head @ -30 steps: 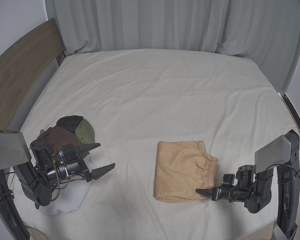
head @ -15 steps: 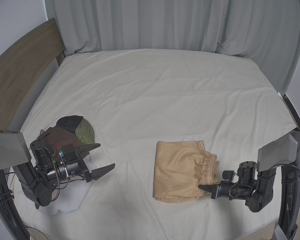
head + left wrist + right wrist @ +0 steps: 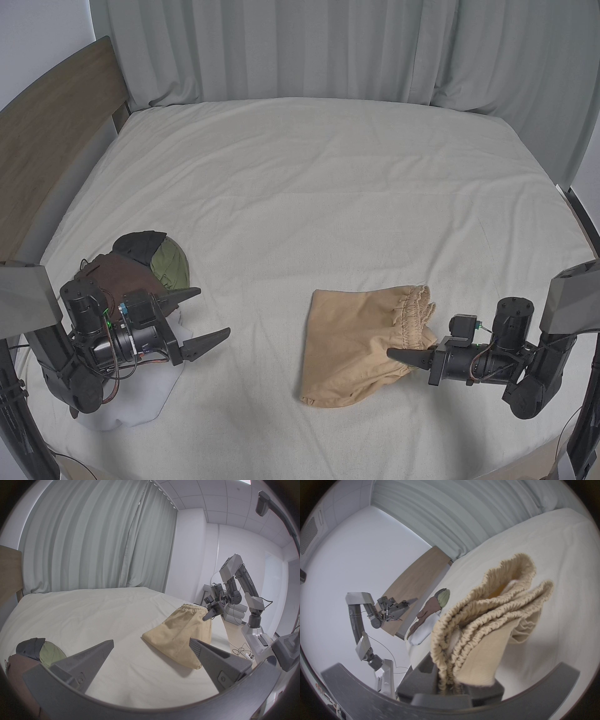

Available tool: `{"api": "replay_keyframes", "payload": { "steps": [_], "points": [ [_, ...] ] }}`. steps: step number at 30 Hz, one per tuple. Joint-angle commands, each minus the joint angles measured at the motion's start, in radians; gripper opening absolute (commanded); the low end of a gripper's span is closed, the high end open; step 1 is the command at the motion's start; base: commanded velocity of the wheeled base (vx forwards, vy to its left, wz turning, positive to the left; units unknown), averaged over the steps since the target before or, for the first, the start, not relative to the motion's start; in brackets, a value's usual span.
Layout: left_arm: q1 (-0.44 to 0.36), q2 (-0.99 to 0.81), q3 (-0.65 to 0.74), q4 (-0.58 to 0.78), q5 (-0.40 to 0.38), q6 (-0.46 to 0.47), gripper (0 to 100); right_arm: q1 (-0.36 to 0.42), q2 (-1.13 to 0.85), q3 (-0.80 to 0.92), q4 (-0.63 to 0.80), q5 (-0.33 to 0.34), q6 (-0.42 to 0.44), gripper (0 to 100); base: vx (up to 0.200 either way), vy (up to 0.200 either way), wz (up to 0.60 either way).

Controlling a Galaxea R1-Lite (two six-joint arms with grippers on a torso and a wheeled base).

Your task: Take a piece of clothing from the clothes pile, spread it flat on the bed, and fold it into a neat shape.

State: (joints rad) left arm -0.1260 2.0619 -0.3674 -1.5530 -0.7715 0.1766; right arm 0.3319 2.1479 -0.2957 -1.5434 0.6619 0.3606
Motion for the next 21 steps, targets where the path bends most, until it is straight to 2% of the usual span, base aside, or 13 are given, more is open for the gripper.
{"api": "replay_keyframes", "payload": {
  "steps": [1, 5, 8, 12, 16, 21],
  "points": [
    [0.000, -0.002, 0.012, -0.001, 0.000, 0.001, 100, 0.004, -0.045, -0.013, -0.001, 0.027, 0.000, 0, 0.000, 0.000, 0.00],
    [0.000, -0.011, 0.010, -0.001, 0.000, 0.000, 100, 0.002, -0.062, -0.029, 0.000, 0.041, 0.000, 0, 0.000, 0.000, 0.00],
    [0.000, -0.022, 0.012, -0.001, 0.000, 0.000, 100, 0.001, -0.083, -0.048, 0.000, 0.084, 0.009, 0, 0.000, 0.000, 0.00],
    [0.000, -0.023, 0.012, -0.001, 0.000, 0.000, 100, -0.007, -0.086, -0.089, 0.000, 0.097, 0.031, 0, 0.000, 0.000, 0.00],
    [0.000, -0.023, 0.013, -0.001, 0.000, 0.000, 100, -0.030, -0.085, -0.155, 0.002, 0.146, 0.052, 0, 0.000, 0.000, 0.00],
    [0.005, -0.025, 0.012, -0.001, 0.000, 0.001, 100, -0.031, -0.080, -0.241, 0.003, 0.148, 0.109, 0, 0.000, 0.000, 0.00]
  ]
}}
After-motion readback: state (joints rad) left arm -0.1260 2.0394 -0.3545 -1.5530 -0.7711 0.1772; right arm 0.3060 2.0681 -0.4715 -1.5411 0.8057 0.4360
